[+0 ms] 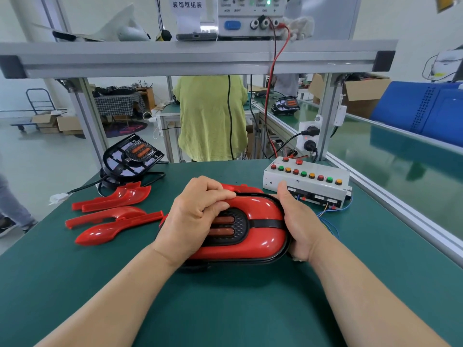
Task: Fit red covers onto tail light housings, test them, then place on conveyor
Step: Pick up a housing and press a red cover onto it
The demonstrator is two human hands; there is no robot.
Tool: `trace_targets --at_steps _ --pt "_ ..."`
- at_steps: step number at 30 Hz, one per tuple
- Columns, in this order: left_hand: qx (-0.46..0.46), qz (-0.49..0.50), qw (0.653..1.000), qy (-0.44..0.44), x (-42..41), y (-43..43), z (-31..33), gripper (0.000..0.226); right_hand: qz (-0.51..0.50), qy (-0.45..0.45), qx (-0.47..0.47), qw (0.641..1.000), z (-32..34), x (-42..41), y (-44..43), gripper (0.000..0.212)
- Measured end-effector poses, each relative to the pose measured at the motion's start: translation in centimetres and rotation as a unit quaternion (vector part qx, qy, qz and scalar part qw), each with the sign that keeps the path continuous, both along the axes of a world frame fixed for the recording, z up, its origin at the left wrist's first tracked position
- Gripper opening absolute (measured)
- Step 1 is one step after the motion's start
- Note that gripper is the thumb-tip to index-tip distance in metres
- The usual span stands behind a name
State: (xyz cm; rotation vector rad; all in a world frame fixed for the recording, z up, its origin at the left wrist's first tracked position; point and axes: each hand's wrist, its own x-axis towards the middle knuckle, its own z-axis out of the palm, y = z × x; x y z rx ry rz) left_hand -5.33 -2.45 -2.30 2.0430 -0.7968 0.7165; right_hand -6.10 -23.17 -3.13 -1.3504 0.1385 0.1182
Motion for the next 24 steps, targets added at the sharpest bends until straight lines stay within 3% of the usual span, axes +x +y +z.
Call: trace_targets --at_steps 4,24 --pt "0.007 0.005 1.0 -0.023 -0.21 -0.19 0.2 0.028 -0.01 0.005 0.006 1.0 -0.13 0.17 -0.24 0.059" --pt "-0.006 -0.016 0.997 0.075 0.19 0.28 0.13 0.026 0.0 -0.002 0.025 1.0 -0.45 0.49 -0.03 0.057"
